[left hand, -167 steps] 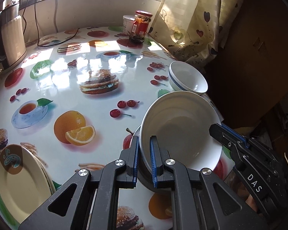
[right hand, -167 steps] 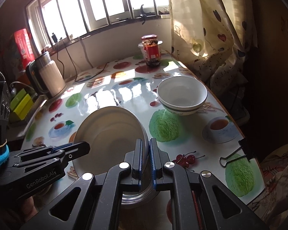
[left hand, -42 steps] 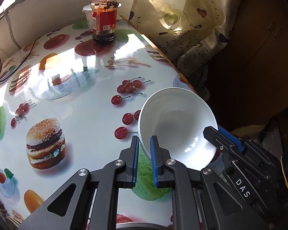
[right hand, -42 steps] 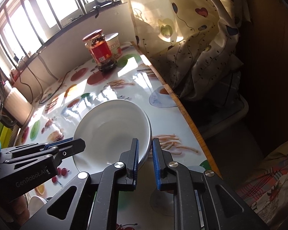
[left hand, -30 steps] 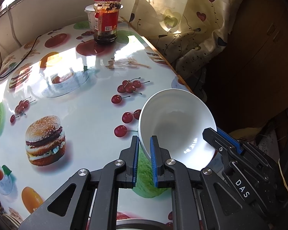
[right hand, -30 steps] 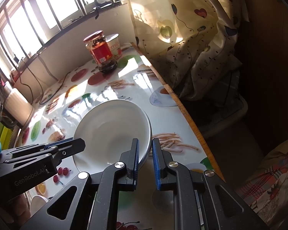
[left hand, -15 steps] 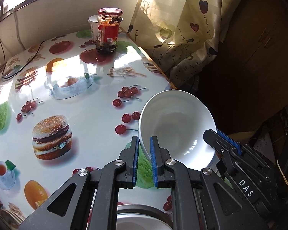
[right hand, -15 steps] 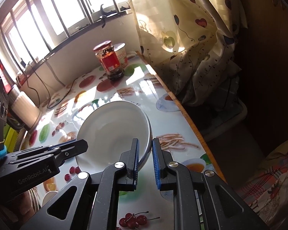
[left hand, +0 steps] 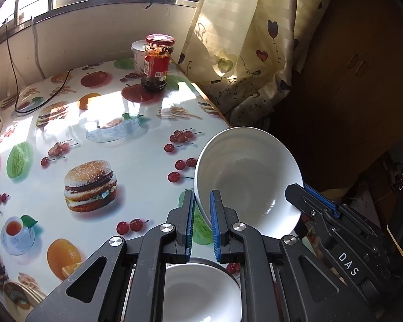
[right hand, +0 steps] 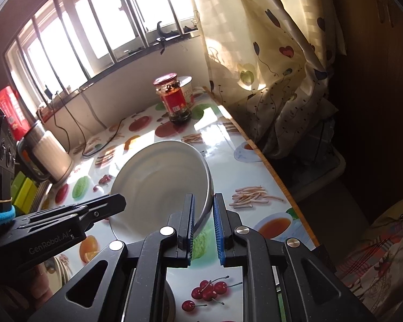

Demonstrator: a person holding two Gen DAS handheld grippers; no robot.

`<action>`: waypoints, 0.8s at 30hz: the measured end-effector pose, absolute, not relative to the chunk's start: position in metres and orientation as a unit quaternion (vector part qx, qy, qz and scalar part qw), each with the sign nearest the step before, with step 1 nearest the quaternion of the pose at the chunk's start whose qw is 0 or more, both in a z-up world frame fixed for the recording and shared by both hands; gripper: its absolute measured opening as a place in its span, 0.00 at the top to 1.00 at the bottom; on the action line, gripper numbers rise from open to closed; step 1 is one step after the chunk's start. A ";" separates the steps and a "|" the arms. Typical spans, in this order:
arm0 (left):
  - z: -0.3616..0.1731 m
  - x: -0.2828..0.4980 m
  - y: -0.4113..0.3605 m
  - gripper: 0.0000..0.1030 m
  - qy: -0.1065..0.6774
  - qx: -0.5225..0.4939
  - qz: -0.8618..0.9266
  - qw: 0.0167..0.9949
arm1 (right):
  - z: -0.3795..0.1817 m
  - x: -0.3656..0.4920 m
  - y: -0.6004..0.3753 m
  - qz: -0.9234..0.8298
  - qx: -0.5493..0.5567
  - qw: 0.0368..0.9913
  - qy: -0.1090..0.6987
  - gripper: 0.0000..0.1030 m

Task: Organize plates and bowls
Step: 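Lower the held white bowl onto the stacked bowls with both grippers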

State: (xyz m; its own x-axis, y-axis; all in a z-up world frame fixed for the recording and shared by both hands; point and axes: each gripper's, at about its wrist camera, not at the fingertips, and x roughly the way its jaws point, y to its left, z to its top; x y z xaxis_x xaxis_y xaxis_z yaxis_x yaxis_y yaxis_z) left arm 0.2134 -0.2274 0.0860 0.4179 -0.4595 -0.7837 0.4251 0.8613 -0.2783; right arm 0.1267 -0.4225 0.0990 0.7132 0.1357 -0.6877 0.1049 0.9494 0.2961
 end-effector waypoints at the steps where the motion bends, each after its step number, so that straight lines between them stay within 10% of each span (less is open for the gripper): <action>1: 0.086 0.212 -0.225 0.88 0.471 -0.019 -0.263 0.842 | 0.101 0.124 -0.420 0.009 0.159 0.913 0.377 0.86; 24: 0.093 0.171 -0.167 0.88 0.457 -0.049 -0.258 0.850 | 0.117 0.080 -0.371 0.033 0.146 0.920 0.363 0.86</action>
State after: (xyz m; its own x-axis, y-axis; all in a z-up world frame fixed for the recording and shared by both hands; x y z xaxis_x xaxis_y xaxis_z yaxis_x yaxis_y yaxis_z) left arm 0.1712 -0.1669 0.0933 0.4497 -0.4826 -0.7516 0.3935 0.8624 -0.3183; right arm 0.0798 -0.3709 0.1166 0.7336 0.1662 -0.6589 0.0455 0.9554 0.2917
